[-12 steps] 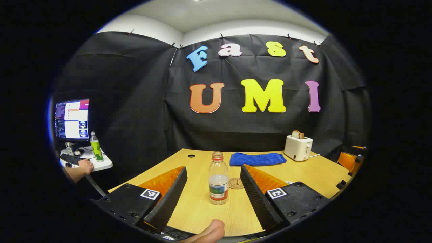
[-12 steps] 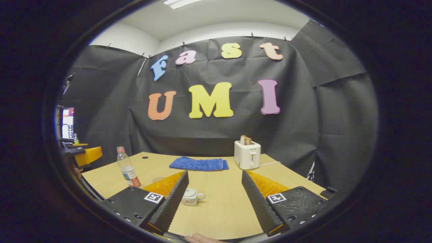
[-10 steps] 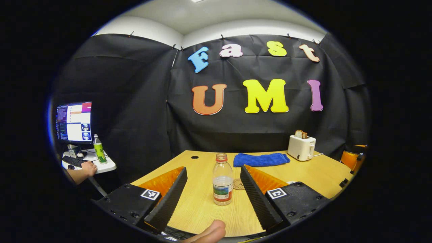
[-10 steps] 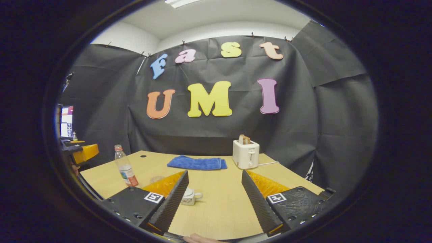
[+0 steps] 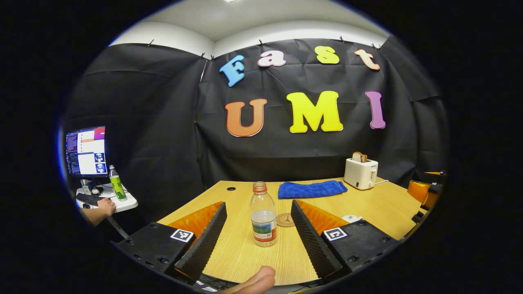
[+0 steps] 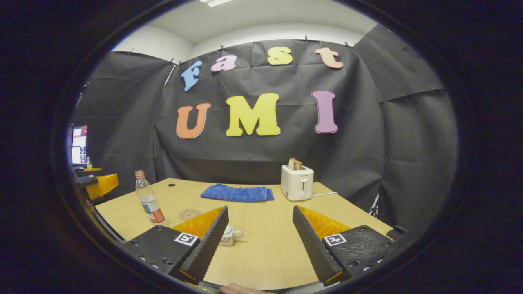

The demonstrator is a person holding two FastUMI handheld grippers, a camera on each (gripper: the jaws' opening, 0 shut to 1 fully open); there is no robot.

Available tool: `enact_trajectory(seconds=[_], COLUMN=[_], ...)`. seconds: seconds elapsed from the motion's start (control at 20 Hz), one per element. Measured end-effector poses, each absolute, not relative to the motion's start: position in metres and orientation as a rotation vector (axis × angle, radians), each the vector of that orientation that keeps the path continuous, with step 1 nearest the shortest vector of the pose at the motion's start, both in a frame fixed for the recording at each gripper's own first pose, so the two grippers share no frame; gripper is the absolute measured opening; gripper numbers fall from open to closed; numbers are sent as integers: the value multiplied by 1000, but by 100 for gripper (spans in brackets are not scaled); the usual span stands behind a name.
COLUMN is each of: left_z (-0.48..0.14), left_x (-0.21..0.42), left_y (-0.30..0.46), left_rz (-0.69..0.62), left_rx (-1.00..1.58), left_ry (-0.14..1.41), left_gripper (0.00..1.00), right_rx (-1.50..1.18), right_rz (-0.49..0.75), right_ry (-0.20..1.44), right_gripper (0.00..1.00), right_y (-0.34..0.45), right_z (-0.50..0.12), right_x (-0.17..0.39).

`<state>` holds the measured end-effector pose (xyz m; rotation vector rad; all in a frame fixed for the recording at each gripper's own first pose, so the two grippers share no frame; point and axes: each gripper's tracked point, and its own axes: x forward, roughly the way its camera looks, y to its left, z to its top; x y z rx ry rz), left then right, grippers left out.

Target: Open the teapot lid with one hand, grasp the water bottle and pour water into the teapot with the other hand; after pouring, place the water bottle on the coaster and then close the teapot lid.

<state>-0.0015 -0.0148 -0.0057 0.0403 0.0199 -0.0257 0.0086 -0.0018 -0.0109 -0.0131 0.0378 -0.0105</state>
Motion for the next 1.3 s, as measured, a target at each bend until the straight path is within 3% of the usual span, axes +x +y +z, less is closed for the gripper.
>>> enact_trajectory(seconds=[0.35,0.85,1.15,1.3], left_z=[-17,-43,-54,-58], left_x=[6,29,37,39], left_y=[-16,-5,1,5], left_rz=[-36,-5,29,32], left_rx=[26,11,49,38], left_ry=[46,101,127,133], left_gripper=[99,99,99,99], right_rx=[-4,-129,-106,-58], right_rz=[6,70,70,62], right_ry=[42,-27,83,126], right_gripper=[95,97,98,86], right_y=[6,60,81,81], right_z=[-24,-70,-112,-120], right_x=[22,89,127,139])
